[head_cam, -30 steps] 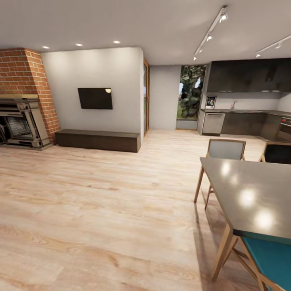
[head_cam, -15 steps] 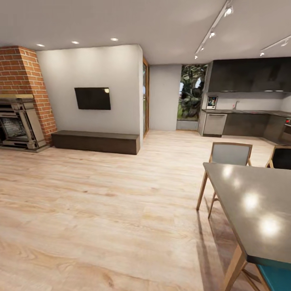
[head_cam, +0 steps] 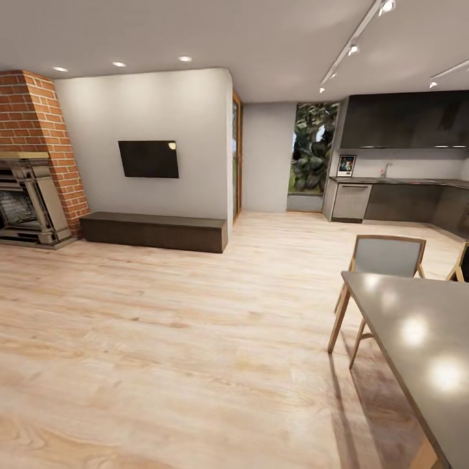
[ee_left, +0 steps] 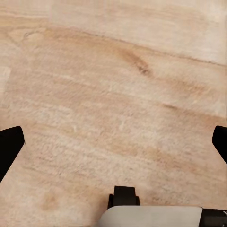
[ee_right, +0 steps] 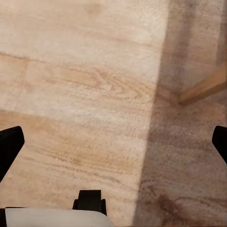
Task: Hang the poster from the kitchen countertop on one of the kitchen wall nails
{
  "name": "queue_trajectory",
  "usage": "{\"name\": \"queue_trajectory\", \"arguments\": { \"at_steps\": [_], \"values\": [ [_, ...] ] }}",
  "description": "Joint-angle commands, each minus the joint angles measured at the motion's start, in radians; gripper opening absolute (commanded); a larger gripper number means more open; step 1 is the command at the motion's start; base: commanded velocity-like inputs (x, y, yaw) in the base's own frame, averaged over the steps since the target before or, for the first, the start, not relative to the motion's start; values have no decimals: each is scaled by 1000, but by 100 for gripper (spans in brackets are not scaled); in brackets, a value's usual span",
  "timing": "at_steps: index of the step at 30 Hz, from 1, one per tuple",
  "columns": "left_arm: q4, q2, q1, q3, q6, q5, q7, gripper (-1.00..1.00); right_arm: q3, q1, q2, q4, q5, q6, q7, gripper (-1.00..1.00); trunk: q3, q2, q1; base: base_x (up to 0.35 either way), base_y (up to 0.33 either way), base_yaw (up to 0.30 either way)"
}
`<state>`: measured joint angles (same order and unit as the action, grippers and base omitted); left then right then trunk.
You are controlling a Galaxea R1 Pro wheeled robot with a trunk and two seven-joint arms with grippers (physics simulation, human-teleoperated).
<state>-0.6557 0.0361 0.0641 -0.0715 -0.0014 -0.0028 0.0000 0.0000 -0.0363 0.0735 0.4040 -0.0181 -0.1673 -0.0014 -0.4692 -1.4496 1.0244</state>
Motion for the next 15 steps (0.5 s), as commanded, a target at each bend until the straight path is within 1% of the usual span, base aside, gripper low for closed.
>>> {"name": "queue_trajectory", "arguments": {
  "at_steps": [1,6,9,15],
  "values": [
    [-1,0,0,-1,0,0,0,100,0,0,0,-1,-2,-3,0,100,-1,0,1,328,178,0],
    [-1,0,0,-1,0,0,0,100,0,0,0,-1,-2,-3,0,100,-1,0,1,319,194,-35],
    [-1,1,0,-1,0,0,0,100,0,0,0,-1,-2,-3,0,100,-1,0,1,315,201,-187],
    [-1,1,0,-1,0,0,0,100,0,0,0,-1,-2,-3,0,100,-1,0,1,313,203,-251]
  ]
}}
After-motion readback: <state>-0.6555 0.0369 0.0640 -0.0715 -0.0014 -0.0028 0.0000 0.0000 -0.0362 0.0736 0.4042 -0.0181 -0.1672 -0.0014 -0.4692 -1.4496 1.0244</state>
